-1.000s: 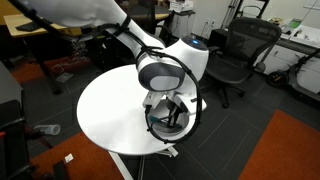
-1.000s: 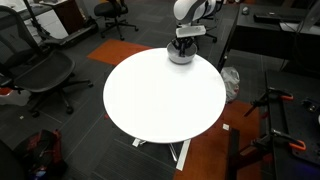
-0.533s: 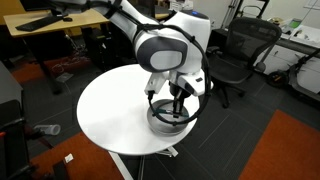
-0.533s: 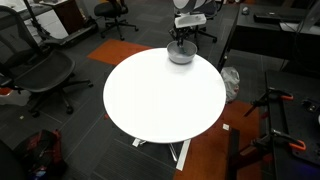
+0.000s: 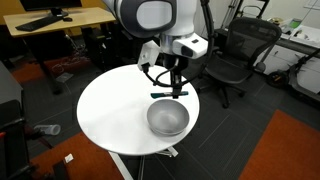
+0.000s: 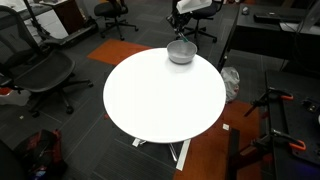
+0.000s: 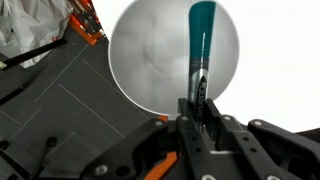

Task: Get the marker from the gray bowl and place it on the table

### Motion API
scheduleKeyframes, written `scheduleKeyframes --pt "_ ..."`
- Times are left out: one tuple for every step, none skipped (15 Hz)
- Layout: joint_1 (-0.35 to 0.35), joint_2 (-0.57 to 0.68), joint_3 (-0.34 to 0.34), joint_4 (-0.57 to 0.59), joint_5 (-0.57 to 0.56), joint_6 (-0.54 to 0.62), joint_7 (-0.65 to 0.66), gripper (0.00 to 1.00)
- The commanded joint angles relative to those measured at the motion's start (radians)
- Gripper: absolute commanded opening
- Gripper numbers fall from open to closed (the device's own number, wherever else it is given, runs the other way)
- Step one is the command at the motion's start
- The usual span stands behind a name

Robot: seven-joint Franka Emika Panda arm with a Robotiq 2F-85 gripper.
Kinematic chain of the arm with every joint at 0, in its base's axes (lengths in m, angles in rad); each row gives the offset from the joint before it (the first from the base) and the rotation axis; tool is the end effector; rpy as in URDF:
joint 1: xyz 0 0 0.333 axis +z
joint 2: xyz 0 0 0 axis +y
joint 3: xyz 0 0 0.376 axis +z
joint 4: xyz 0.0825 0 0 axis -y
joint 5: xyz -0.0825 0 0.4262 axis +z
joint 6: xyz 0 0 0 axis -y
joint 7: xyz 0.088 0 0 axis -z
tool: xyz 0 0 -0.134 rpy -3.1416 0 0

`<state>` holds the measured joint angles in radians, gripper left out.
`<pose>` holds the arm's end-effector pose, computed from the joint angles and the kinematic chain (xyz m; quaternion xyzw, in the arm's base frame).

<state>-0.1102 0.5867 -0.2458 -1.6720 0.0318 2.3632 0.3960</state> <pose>0.7212 -0.2424 0.2805 0.9318 -0.3536 0.0620 0.0532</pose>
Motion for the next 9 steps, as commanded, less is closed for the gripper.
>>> scheduleKeyframes --pt "0.032 -0.101 0.024 -0.104 -0.059 0.035 -0.075 0.05" --pt "0.04 -0.112 0.031 -0.114 -0.073 0.036 -0.093 0.05" --pt "0.046 -0.124 0.042 -0.124 -0.083 0.034 -0.113 0.05" --pt "0.054 -0.133 0.053 -0.135 -0.097 0.032 -0.13 0.05" --pt "0.06 -0.14 0.063 -0.145 -0.107 0.032 -0.15 0.05" --pt "0.063 -0.147 0.079 -0.156 -0.111 0.029 -0.18 0.05" --pt "0.069 -0.151 0.09 -0.166 -0.123 0.028 -0.204 0.05" --pt "0.07 -0.156 0.105 -0.174 -0.127 0.024 -0.233 0.05" --pt "0.075 -0.155 0.12 -0.18 -0.132 0.024 -0.262 0.05"
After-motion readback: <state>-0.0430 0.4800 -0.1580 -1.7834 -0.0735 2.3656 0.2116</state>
